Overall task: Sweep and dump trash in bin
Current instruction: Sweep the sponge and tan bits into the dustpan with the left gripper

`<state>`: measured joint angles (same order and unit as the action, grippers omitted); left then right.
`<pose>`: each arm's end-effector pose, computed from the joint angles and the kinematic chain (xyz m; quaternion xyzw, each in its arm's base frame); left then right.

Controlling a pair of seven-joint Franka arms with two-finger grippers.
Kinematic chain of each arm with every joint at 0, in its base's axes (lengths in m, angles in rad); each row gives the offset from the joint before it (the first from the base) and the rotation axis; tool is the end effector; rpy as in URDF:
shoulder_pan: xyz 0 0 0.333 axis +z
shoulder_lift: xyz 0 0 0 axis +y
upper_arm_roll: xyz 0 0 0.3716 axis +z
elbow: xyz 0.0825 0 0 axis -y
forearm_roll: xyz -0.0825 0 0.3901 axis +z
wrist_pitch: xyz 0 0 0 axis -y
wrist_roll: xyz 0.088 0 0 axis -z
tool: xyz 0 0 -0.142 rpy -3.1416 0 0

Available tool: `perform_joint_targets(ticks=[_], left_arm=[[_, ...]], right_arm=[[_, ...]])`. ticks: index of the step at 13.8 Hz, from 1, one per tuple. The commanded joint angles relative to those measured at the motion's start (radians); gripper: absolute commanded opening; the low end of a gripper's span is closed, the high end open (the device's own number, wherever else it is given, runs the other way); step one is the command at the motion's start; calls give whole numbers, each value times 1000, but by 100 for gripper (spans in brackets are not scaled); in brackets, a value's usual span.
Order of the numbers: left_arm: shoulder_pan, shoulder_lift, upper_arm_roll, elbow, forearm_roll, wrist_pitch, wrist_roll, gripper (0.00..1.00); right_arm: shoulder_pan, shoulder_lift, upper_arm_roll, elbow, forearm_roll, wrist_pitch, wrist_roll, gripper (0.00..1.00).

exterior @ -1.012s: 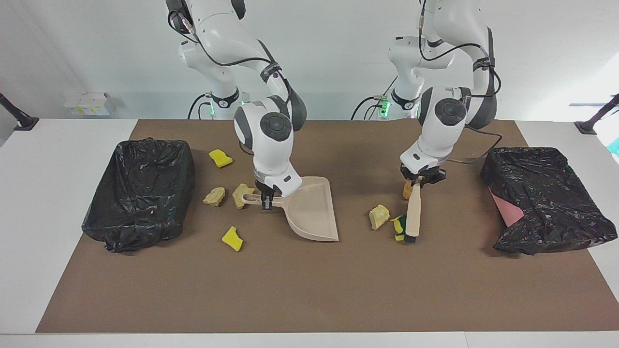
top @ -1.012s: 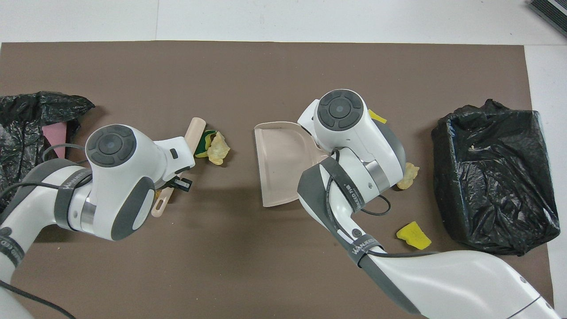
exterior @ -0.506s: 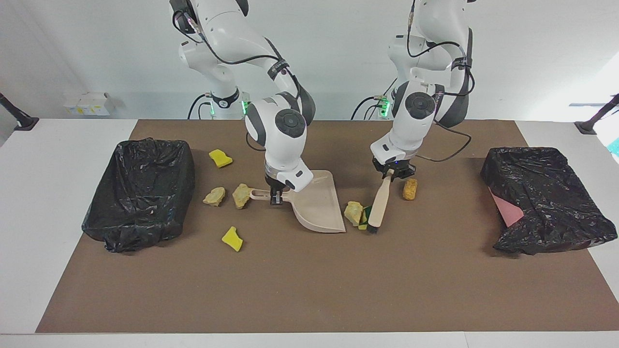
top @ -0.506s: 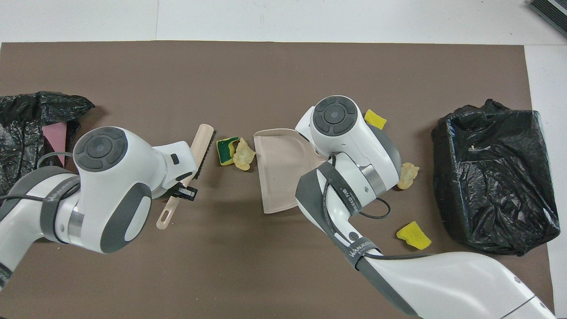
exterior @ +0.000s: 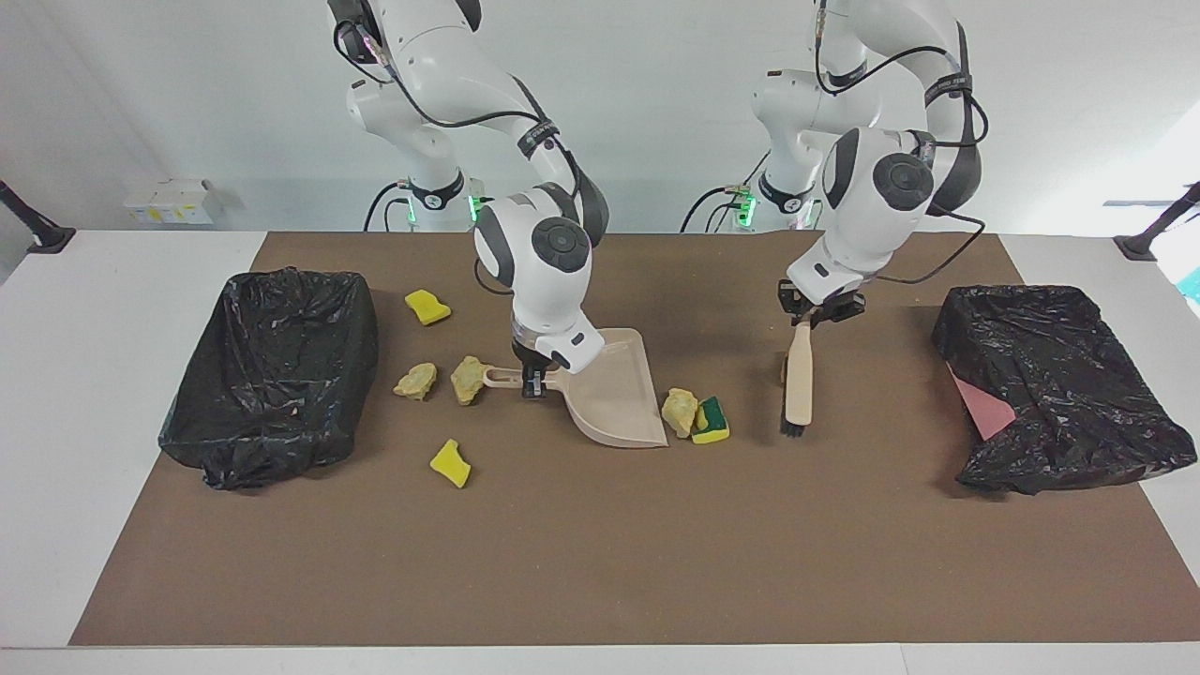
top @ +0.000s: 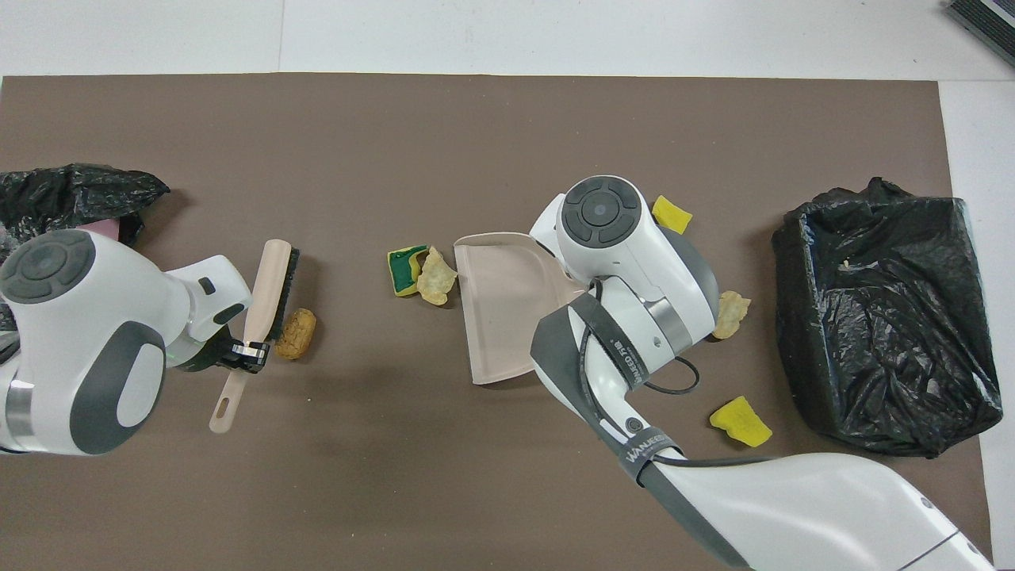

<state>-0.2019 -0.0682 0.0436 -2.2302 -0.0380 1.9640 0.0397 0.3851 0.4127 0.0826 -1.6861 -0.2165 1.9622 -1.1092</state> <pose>0.4786 -0.0800 0.4039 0.9909 -0.0896 -0.0998 0.0123 0.6118 0.2791 0.3645 0.6681 0.7368 -0.0886 0.0551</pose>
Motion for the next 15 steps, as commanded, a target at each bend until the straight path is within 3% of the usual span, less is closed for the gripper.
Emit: perform_joint_targets(ticks=[1, 5, 7, 11, 15], left_arm=[[36, -111, -8, -144, -10, 73, -35, 0], [4, -96, -18, -181, -10, 144, -121, 0], [-82, -56, -18, -178, -10, 194, -241, 0], [-172, 54, -21, -106, -17, 292, -290, 0], [-281, 109, -22, -43, -83, 320, -284, 0]], right_arm=[[-11, -32, 11, -43, -6, 4, 9, 0], [-11, -32, 11, -43, -6, 6, 11, 0], [-11, -32, 11, -43, -6, 6, 11, 0], [-12, -32, 11, -44, -6, 9, 11, 0], [-12, -32, 11, -44, -6, 11, 12, 0]])
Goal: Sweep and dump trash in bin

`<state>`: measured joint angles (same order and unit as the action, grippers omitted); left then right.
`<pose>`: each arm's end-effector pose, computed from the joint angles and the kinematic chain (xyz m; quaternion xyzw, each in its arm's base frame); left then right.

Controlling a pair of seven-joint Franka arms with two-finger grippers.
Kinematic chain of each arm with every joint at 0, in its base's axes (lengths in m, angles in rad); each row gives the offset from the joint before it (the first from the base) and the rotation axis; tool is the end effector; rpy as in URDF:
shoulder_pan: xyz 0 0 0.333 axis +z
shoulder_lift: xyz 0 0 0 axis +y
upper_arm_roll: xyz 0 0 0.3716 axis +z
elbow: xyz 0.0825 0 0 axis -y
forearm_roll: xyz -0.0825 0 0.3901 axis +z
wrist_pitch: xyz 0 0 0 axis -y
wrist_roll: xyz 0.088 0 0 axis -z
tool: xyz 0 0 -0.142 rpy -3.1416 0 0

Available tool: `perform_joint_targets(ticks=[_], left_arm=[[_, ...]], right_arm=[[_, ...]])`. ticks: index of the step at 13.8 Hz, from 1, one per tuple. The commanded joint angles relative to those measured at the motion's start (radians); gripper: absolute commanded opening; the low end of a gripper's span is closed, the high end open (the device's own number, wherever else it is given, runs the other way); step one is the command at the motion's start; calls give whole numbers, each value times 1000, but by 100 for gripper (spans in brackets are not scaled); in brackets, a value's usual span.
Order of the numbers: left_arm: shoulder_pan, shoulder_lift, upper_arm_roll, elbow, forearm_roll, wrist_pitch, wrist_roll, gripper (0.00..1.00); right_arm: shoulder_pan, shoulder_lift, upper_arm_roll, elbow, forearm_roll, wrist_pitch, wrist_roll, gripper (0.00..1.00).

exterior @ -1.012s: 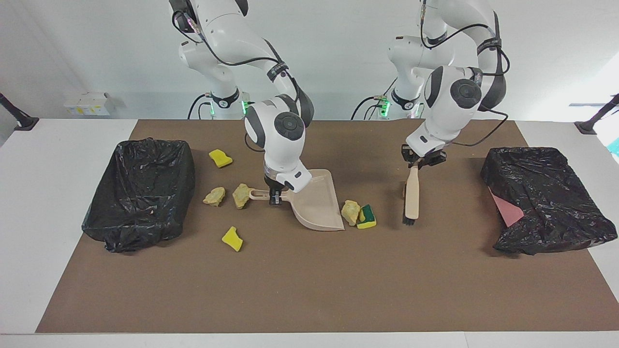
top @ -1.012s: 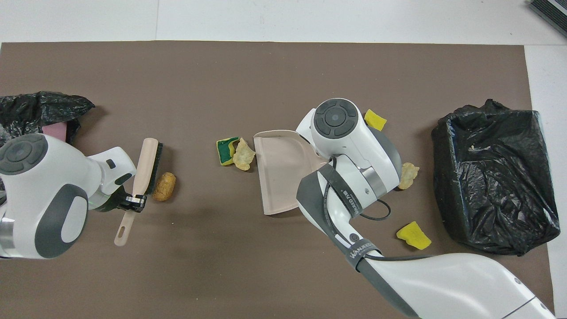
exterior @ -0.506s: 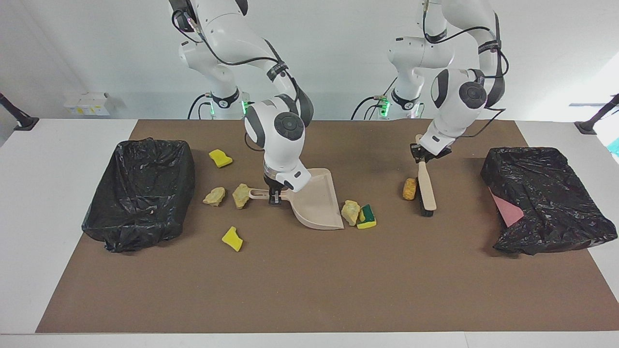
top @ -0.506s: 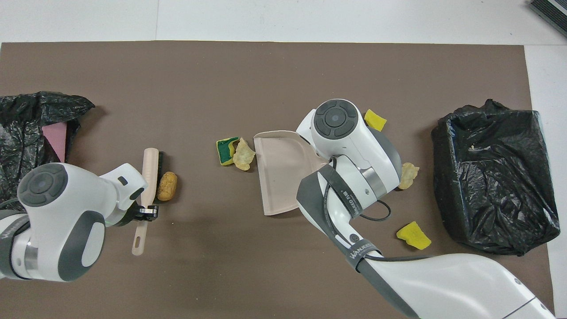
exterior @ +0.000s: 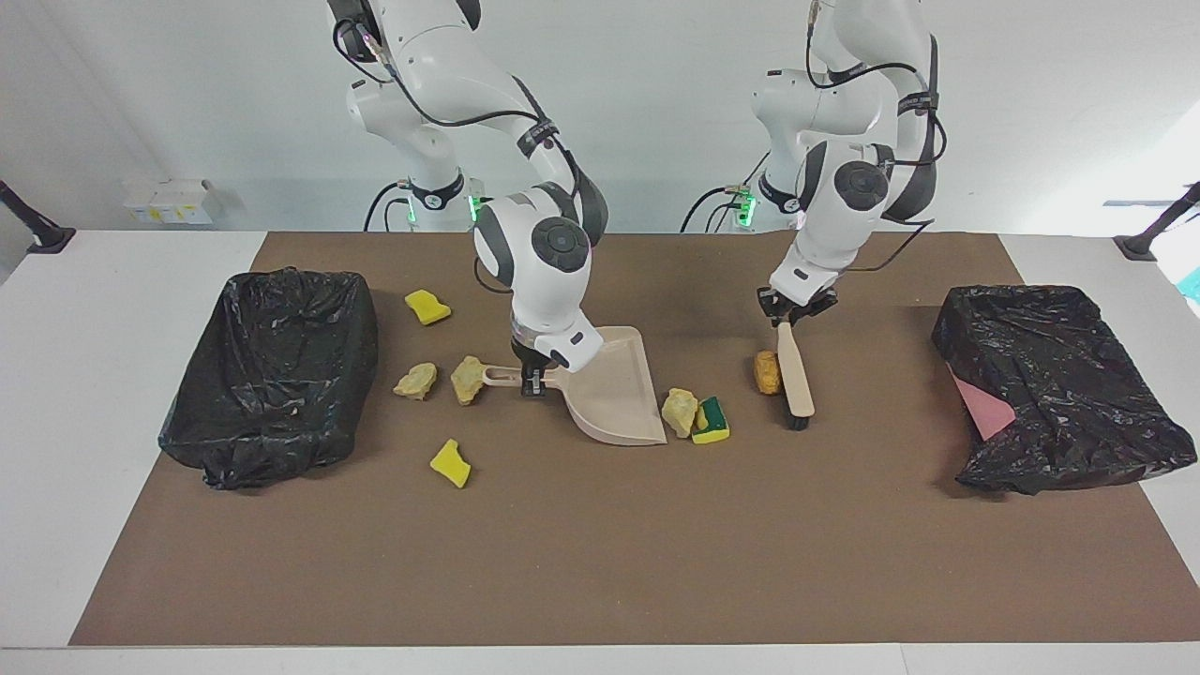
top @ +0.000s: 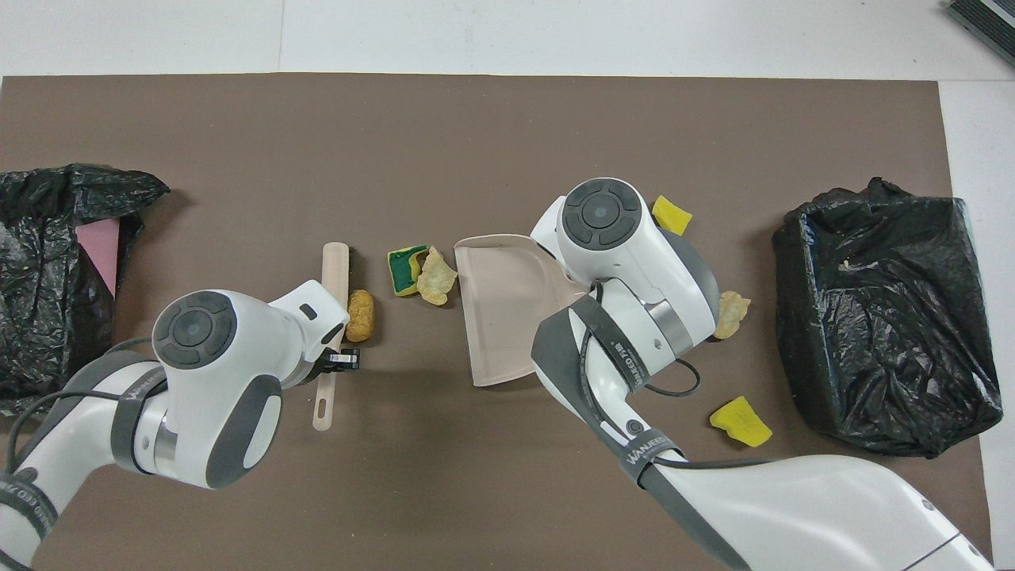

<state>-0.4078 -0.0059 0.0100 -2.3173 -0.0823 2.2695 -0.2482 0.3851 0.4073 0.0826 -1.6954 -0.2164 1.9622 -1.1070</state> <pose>0.4648 -0.2000 0.3573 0.9982 -0.0476 -0.0297 0.0227 0.6093 0.2780 0.3639 0.6686 0.7361 -0.0904 0.0546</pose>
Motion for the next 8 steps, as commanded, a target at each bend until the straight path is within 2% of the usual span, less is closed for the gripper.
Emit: perform_joint_targets(ticks=[1, 4, 6, 8], left_arm=[[-112, 58, 11, 55, -60, 15, 4, 0], [-235, 78, 11, 65, -196, 30, 3, 0], [-310, 78, 10, 67, -264, 85, 7, 0], [-327, 93, 7, 94, -435, 107, 4, 0]], right_arm=[[-12, -27, 11, -33, -6, 10, 10, 0], [-12, -27, 11, -35, -6, 10, 10, 0], [-12, -27, 11, -35, -6, 10, 10, 0], [-14, -27, 11, -35, -6, 10, 10, 0]])
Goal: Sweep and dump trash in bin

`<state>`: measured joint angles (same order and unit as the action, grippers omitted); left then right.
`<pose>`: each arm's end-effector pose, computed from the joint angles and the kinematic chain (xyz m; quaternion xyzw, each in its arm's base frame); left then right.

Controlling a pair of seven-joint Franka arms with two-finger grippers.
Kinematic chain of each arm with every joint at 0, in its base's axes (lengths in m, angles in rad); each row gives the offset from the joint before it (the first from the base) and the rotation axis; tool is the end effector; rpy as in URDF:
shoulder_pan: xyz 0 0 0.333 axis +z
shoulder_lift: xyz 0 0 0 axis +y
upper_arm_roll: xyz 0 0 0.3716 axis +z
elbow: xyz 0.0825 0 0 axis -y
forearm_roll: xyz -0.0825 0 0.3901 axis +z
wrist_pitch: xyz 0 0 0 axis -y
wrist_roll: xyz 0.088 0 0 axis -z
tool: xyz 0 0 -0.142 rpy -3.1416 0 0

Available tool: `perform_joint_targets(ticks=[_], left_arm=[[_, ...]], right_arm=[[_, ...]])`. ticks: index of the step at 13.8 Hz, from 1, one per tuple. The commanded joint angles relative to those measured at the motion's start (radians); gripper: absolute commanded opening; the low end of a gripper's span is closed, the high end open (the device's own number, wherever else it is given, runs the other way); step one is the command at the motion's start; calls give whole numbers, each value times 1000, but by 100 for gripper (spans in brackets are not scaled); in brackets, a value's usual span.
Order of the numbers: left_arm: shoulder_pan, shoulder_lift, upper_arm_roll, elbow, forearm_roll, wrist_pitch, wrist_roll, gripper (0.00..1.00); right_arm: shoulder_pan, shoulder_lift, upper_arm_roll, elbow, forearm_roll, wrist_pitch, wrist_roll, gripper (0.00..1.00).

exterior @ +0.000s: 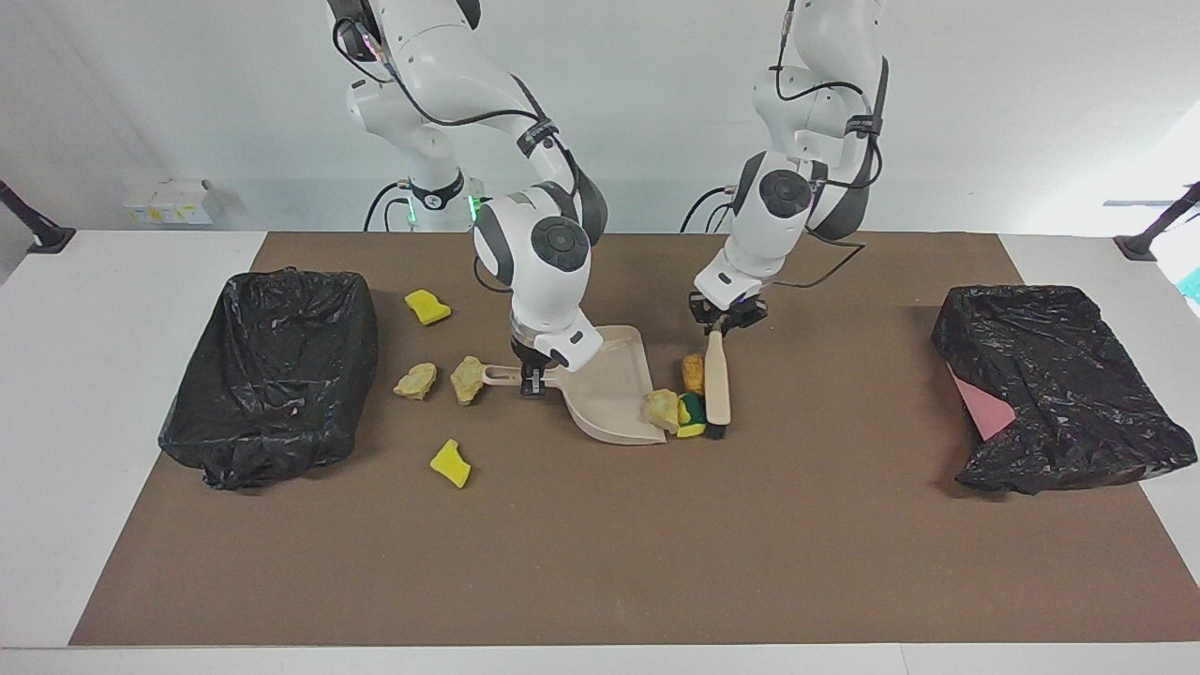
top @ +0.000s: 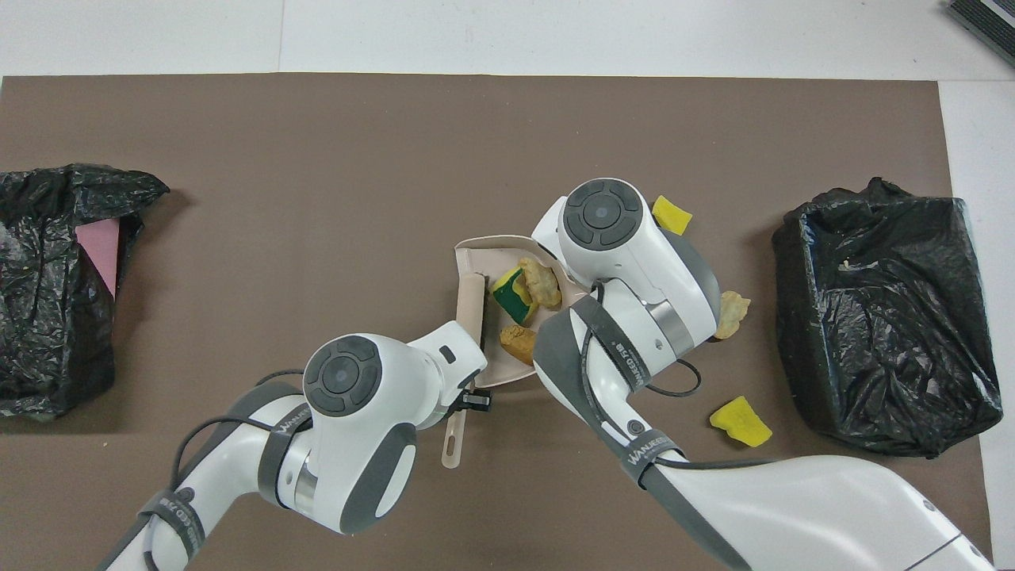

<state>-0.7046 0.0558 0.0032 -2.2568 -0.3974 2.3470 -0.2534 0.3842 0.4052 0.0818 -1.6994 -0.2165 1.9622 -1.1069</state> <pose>0.4037 -0.3611 0.3601 0.9859 -0.0853 -0.0508 0.1349 0.6087 0.2766 0.3636 0.6690 0.7356 -0.0914 0.0545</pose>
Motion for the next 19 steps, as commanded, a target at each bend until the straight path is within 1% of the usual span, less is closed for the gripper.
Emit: perform_joint_targets(ticks=[1, 2, 4, 5, 7, 9, 12, 13, 14, 16, 17, 19], left_arm=[[-48, 32, 14, 37, -197, 58, -3, 0], [-55, 32, 14, 39, -225, 89, -39, 0], [-52, 16, 18, 37, -222, 80, -78, 0], [-38, 0, 24, 28, -222, 62, -78, 0], [20, -37, 31, 5, -210, -16, -87, 0], [65, -76, 31, -20, -144, -69, -93, 0], [97, -119, 28, -20, 47, -179, -205, 0], [96, -129, 26, -15, 114, -216, -254, 0], [83, -142, 24, -18, 153, -245, -295, 0], [73, -155, 17, -21, 170, -279, -372, 0], [44, -168, 15, -29, 201, -297, -397, 0], [-50, -212, 14, -69, 251, -296, -504, 0]], right_arm=[[-13, -25, 12, -31, -4, 11, 10, 0], [-13, -25, 12, -31, -4, 12, 10, 0], [-13, -25, 12, -29, -3, 14, 10, 0], [-13, -25, 12, -29, 0, 14, 10, 0], [-14, -20, 12, -20, 5, 15, 12, 0], [-22, -16, 12, -16, 9, 18, 39, 0], [-34, -16, 12, -10, 9, 34, 55, 0], [-37, -16, 12, 0, 12, 30, 50, 0], [-48, -20, 12, 0, 23, 30, 50, 0], [-67, -37, 12, 0, 35, 29, 50, 0], [-77, -49, 12, -2, 37, 26, 48, 0], [-120, -92, 12, -8, 42, 12, 38, 0]])
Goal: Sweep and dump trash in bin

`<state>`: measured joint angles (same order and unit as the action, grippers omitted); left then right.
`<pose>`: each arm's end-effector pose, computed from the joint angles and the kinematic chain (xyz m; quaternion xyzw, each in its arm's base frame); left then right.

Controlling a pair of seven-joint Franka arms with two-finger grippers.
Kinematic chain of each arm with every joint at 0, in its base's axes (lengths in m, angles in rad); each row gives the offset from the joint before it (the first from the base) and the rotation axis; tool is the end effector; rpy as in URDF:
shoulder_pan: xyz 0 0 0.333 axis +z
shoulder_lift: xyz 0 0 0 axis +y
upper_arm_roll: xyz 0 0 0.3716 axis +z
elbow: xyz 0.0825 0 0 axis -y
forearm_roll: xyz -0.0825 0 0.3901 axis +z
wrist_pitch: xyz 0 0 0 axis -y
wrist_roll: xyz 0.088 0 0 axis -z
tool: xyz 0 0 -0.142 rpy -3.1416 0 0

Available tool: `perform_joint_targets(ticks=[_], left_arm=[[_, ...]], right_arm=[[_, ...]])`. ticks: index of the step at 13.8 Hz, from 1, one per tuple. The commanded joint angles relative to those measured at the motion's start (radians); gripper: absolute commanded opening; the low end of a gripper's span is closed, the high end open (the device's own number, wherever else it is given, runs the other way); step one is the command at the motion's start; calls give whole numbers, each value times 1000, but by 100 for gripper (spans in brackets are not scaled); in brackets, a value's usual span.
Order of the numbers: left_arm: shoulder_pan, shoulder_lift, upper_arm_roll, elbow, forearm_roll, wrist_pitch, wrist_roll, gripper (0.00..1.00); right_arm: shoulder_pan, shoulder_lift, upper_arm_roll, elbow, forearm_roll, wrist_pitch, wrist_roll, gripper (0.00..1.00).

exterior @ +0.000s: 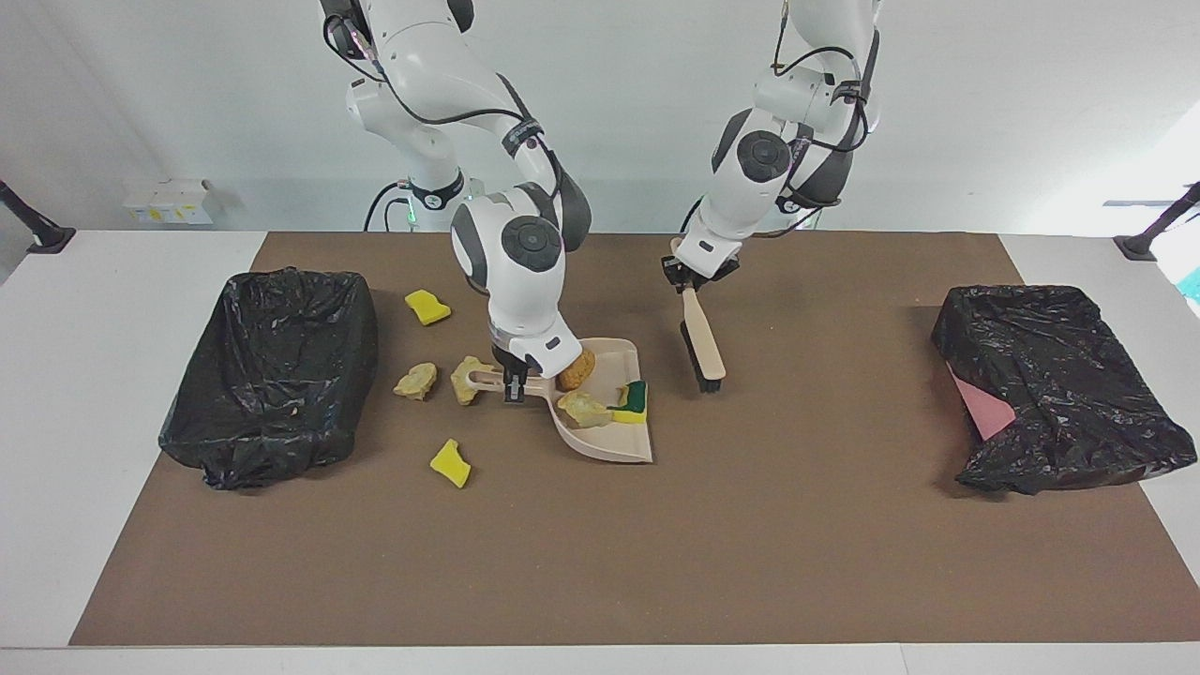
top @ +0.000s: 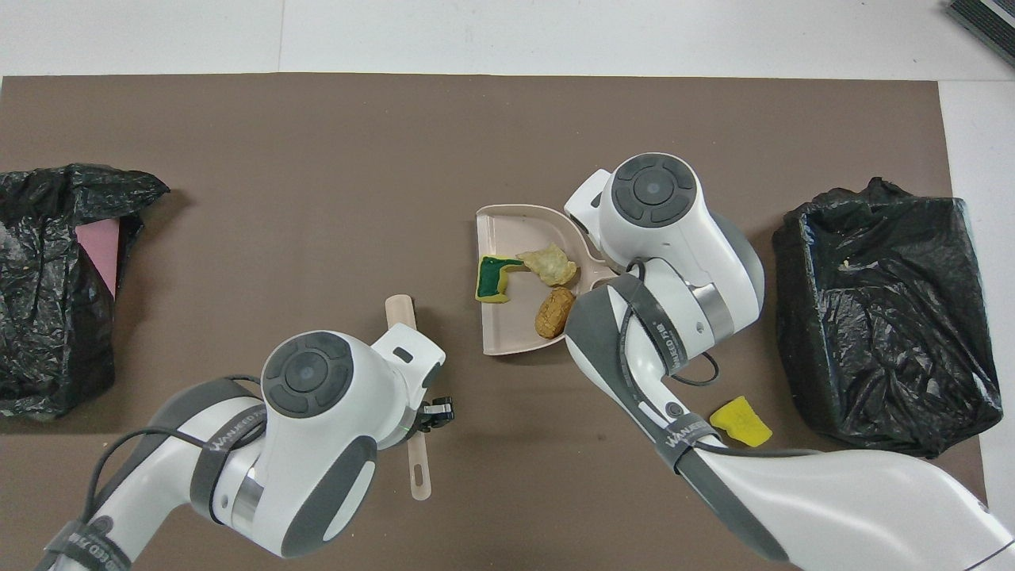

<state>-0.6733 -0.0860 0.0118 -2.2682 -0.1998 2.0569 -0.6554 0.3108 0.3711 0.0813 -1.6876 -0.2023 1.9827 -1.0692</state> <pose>0.3745 -0.3127 0.4034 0.9932 0.0489 -0.1017 0.0296 0.6309 0.2343 0.3930 0.7136 0.6954 -0.0600 0.0597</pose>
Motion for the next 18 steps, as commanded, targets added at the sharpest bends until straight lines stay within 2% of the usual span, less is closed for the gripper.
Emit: perform_joint_targets(ticks=[1, 6, 9, 11, 12, 13, 16, 18], left_arm=[[-109, -81, 4, -68, 56, -1, -142, 0], [-227, -97, -3, -154, 54, 129, -222, 0], [-290, -75, -6, -224, 53, 282, -283, 0], [-293, -57, -6, -232, 40, 318, -283, 0], [-293, -52, -6, -225, 40, 318, -280, 19], [-292, -49, -4, -225, 40, 318, -265, 99], [-269, -31, -1, -179, 40, 304, -260, 100], [-208, -17, -1, -146, 45, 299, -247, 100]], right_arm=[[-70, -84, 12, -27, 53, -13, -17, 0], [-246, -169, 12, -29, 147, -116, -207, 0], [-350, -211, 9, -29, 152, -159, -316, 0], [-436, -233, 9, -29, 150, -188, -392, 0], [-478, -244, 8, -29, 150, -189, -444, 0], [-519, -253, 6, -29, 149, -190, -496, 0], [-631, -259, 5, -29, 132, -197, -621, 0], [-679, -270, 3, -46, 91, -182, -656, 0]])
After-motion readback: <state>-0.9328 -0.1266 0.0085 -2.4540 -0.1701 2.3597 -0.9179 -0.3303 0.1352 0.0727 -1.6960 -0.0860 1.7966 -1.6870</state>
